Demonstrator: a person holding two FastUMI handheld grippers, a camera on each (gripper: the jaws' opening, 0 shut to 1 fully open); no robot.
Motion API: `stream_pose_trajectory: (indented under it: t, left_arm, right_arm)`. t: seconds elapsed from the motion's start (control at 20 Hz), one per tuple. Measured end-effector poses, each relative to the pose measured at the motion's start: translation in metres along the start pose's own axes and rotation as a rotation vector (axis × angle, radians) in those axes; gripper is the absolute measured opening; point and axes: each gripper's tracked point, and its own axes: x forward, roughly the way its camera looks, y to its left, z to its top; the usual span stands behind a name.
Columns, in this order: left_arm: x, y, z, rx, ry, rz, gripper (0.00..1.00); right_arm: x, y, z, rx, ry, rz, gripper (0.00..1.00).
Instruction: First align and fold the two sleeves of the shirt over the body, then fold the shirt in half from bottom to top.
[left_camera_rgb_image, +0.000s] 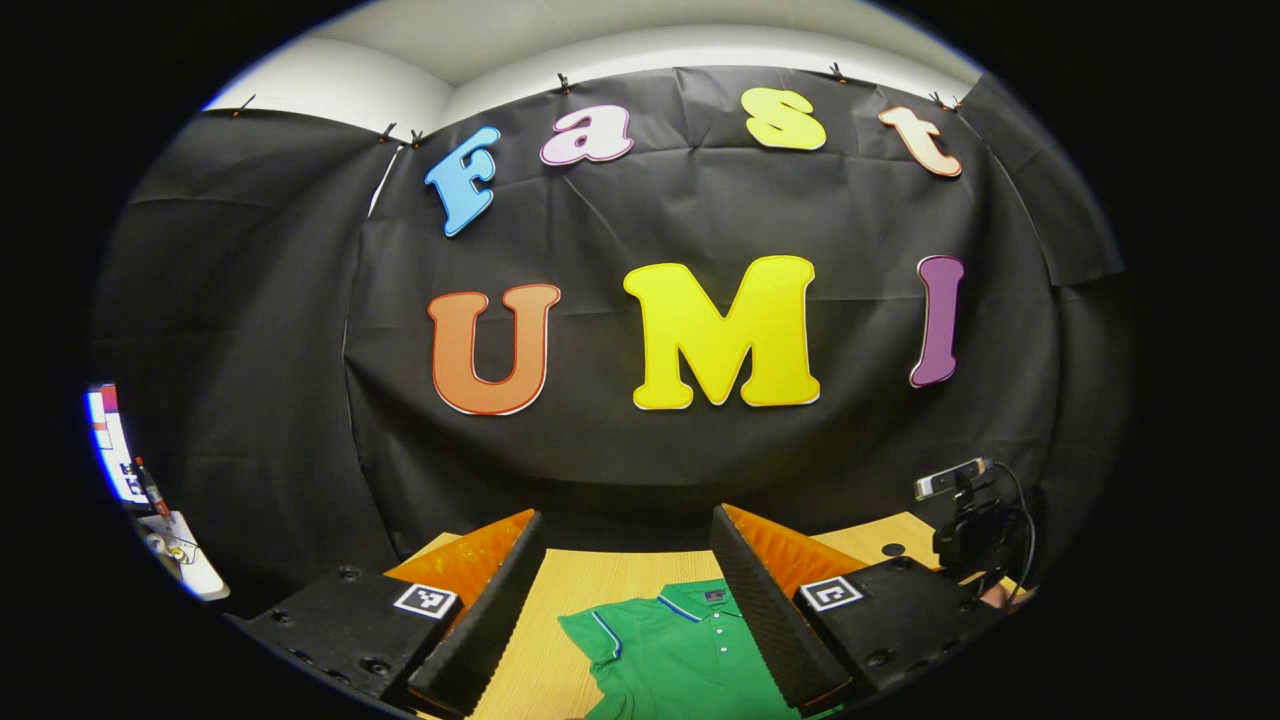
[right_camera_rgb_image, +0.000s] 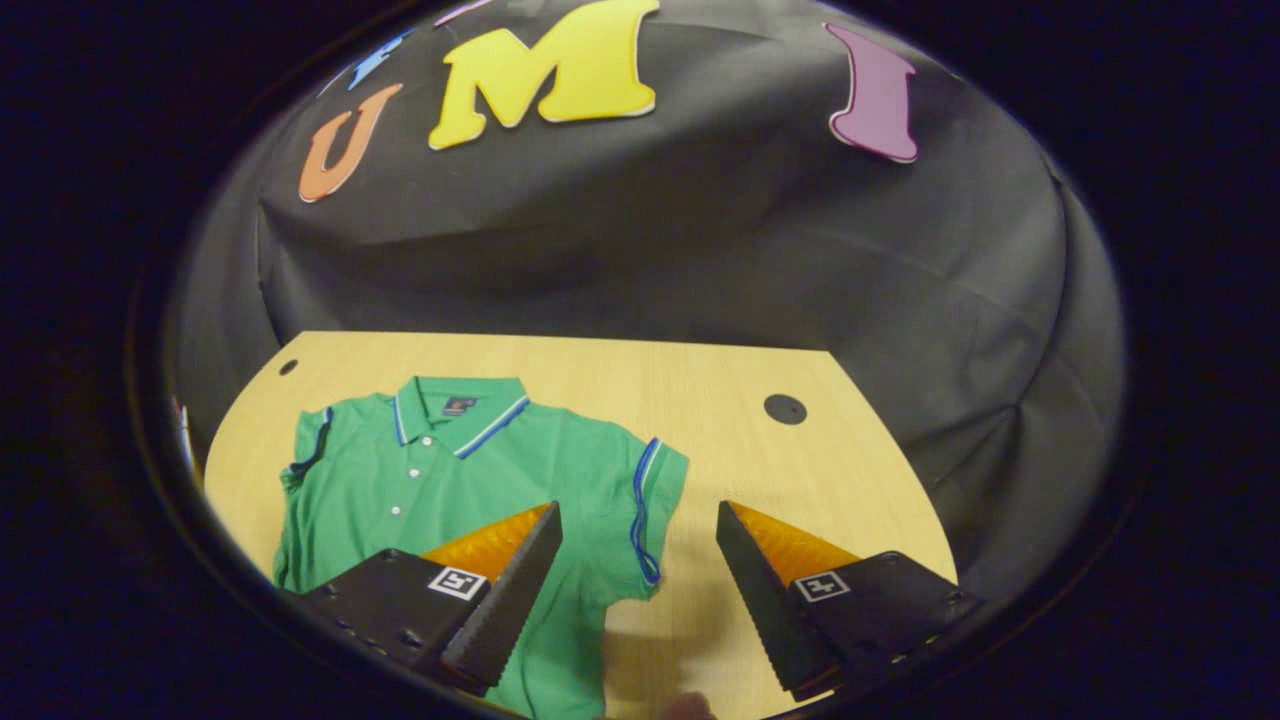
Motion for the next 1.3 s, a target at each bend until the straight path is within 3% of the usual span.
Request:
stream_pose_trajectory:
  t: [0.15,0.25,0.3,0.35,0.4,0.45,0.5,0.6,0.75,0.8,1.0,1.3]
  left_arm:
    - [0.003,0.000,-0.005,0.001,0.019,0.012,1.00]
    - [0.004,-0.002,-0.009,-0.002,0.034,0.013,1.00]
    - [0.006,-0.003,-0.011,-0.002,0.043,0.015,1.00]
    - [0.006,-0.003,-0.011,-0.002,0.049,0.016,1.00]
    - [0.007,-0.004,-0.012,-0.002,0.052,0.018,1.00]
    - [0.008,-0.004,-0.013,-0.003,0.054,0.019,1.00]
    - [0.008,-0.005,-0.013,-0.002,0.057,0.019,1.00]
    - [0.010,-0.008,-0.015,-0.002,0.062,0.017,1.00]
    - [0.010,-0.011,-0.014,-0.004,0.060,0.010,1.00]
    - [0.010,-0.012,-0.014,-0.003,0.058,0.008,1.00]
    - [0.007,-0.011,-0.013,-0.011,0.057,0.011,1.00]
    - [0.000,0.016,-0.017,-0.020,0.064,0.067,1.00]
  right_arm:
    - [0.030,-0.001,-0.022,0.011,0.094,0.022,0.96]
    - [0.046,-0.003,-0.034,0.019,0.143,0.018,0.87]
    - [0.051,-0.005,-0.038,0.031,0.160,0.016,0.71]
    - [0.054,-0.007,-0.042,0.044,0.181,0.009,0.66]
    - [0.057,-0.006,-0.047,0.059,0.207,0.018,0.46]
    - [0.058,-0.005,-0.049,0.071,0.221,0.022,0.40]
    - [0.059,-0.004,-0.046,0.086,0.219,0.029,0.18]
    - [0.056,0.004,-0.043,0.110,0.229,0.080,0.06]
    - [0.045,-0.008,-0.033,0.138,0.228,0.061,0.05]
    - [0.045,-0.010,-0.033,0.142,0.230,0.053,0.00]
    - [0.031,-0.002,-0.003,0.113,0.171,0.054,0.00]
    - [0.016,0.074,0.022,0.055,0.141,0.124,0.00]
